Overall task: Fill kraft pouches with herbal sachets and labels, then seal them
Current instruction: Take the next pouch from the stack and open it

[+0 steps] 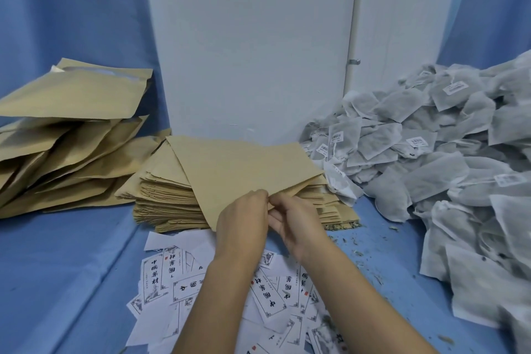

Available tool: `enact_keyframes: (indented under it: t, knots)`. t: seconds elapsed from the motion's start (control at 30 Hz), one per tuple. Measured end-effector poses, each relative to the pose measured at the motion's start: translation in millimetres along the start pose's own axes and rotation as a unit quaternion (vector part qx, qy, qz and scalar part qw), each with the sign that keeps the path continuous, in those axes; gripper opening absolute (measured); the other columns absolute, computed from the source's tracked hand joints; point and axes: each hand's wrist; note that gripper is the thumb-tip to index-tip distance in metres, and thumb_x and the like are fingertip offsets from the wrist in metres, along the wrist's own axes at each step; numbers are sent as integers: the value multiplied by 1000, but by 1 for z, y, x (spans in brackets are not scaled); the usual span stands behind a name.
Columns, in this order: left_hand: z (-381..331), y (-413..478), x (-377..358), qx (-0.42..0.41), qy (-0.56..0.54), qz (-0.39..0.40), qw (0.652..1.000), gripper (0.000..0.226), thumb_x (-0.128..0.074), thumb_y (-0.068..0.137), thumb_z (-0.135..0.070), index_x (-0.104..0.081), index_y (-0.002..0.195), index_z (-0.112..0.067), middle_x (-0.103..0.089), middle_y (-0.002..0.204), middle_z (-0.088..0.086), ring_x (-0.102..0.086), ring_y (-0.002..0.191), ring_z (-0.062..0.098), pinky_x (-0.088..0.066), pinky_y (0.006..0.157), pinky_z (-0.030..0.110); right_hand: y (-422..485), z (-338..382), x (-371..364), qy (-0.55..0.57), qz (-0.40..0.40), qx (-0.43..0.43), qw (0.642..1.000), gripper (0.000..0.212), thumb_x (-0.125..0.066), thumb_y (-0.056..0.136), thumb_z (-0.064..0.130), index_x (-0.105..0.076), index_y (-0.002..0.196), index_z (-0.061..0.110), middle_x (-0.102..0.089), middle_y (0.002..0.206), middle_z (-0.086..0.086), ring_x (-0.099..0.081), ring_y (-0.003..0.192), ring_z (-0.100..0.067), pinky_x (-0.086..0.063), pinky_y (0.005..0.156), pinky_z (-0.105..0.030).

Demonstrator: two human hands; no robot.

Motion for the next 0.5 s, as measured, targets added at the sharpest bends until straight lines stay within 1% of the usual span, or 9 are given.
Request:
enact_keyframes:
  t: [0.07, 0.17, 0.23, 0.3, 0.37, 0.43, 0.5]
  knots:
    - [0, -1, 0, -15, -1, -13, 1000, 15, -37, 96, -16, -52, 97, -19, -62, 91, 1, -50, 75, 24, -31, 61, 30, -1, 4, 0, 2, -5, -16, 1000, 23, -45, 85, -12, -48, 69, 4, -42, 41, 1, -44, 35, -8, -52, 48, -21]
    - [0, -1, -1, -25, -9, -34, 999, 17, -36, 99, -19, -53, 103, -22, -63, 91, 0, -57, 81, 25, -32, 61, 30, -1, 10, 0, -19, -19, -17, 1000, 22, -47, 85, -12, -50, 69, 2, -40, 40, 1, -40, 34, -9, -52, 47, -21]
    - [-3, -1, -2, -25, -24, -45, 998, 19, -36, 99, -20, -53, 106, -23, -65, 92, 1, -58, 83, 25, -32, 61, 31, -2, 14, 1, -56, -48, -4, 997, 21, -48, 82, -13, -50, 67, 1, -36, 43, -1, -37, 35, -9, -49, 45, -20]
    - [-7, -3, -2, -15, -45, -60, 997, 21, -36, 100, -21, -55, 110, -23, -66, 94, 1, -59, 86, 26, -30, 62, 30, -3, 17, 2, -93, -72, 7, 993, 19, -49, 80, -13, -52, 68, 1, -38, 49, -3, -40, 38, -8, -49, 48, -21]
    - [-11, -3, 0, 5, -80, -79, 994, 23, -38, 101, -23, -58, 112, -21, -68, 95, 4, -60, 89, 29, -28, 63, 30, -5, 17, 4, -110, -85, 10, 990, 23, -48, 80, -13, -48, 67, 6, -40, 44, 2, -41, 37, -7, -51, 52, -23]
    - [-14, -2, 1, 9, -92, -81, 992, 25, -37, 101, -25, -60, 110, -20, -69, 94, 5, -60, 90, 30, -30, 63, 32, -7, 19, 7, -86, -71, 11, 994, 25, -47, 81, -14, -48, 66, 6, -44, 39, 5, -46, 35, -5, -51, 49, -21]
    - [-14, -2, 1, 3, -77, -63, 995, 25, -38, 100, -24, -61, 111, -23, -69, 98, 2, -61, 92, 27, -39, 67, 34, -10, 21, 5, -35, -40, 2, 999, 20, -46, 83, -13, -55, 72, 1, -55, 45, 0, -56, 41, -8, -51, 46, -20]
Point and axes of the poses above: each hand's wrist, its own y-axis towards the middle knuckle, its own x-axis out of the back of the hand, z = x × y
